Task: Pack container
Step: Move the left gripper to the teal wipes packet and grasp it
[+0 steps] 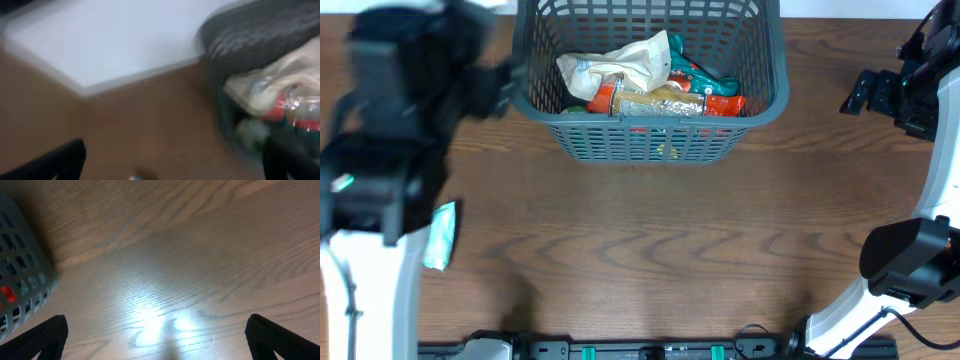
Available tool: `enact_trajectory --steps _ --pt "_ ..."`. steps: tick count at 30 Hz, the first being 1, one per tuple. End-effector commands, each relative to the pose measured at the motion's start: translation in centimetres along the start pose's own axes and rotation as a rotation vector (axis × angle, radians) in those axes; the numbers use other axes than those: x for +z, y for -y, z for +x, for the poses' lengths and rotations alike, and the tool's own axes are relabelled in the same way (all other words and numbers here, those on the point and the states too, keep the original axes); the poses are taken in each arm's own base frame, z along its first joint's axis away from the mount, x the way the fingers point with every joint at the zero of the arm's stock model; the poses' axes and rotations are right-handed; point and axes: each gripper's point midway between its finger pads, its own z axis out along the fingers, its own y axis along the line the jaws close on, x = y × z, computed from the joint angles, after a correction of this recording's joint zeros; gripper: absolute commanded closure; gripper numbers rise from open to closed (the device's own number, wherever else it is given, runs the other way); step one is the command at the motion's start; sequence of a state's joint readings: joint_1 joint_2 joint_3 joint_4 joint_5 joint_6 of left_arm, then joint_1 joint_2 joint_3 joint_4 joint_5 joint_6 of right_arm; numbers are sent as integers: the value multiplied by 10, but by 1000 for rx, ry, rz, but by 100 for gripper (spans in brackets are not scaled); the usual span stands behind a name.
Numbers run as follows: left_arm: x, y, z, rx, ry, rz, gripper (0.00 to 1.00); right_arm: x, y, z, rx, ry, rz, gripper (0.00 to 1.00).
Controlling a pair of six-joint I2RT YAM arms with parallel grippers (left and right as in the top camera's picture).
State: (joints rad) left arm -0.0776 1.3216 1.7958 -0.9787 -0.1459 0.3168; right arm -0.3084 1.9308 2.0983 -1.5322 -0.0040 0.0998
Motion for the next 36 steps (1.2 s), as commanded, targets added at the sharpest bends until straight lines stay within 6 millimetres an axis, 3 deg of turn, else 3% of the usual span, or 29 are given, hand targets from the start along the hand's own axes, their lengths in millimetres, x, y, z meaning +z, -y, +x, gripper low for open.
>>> enact_trajectory --steps 1,7,11,19,25,30,36 --pt "16 -29 61 -326 -232 -127 2 -5 2 0 -15 13 -1 1" --pt "32 -41 150 -117 -526 -72 1 -5 1 0 -16 14 -2 1" --pt "60 -53 182 -140 -547 -36 0 -5 1 1 -15 9 -8 1" --pt "99 -46 257 -43 -708 162 1 -5 0 -3 -20 24 -9 1" --pt "115 -35 286 -64 -820 228 1 -5 0 -7 -23 41 -9 1" --pt "107 -40 296 -41 -885 199 1 -6 0 -17 -22 82 -9 1" --pt "95 -30 311 -83 -959 213 2 -7 1 -30 -21 138 -3 1"
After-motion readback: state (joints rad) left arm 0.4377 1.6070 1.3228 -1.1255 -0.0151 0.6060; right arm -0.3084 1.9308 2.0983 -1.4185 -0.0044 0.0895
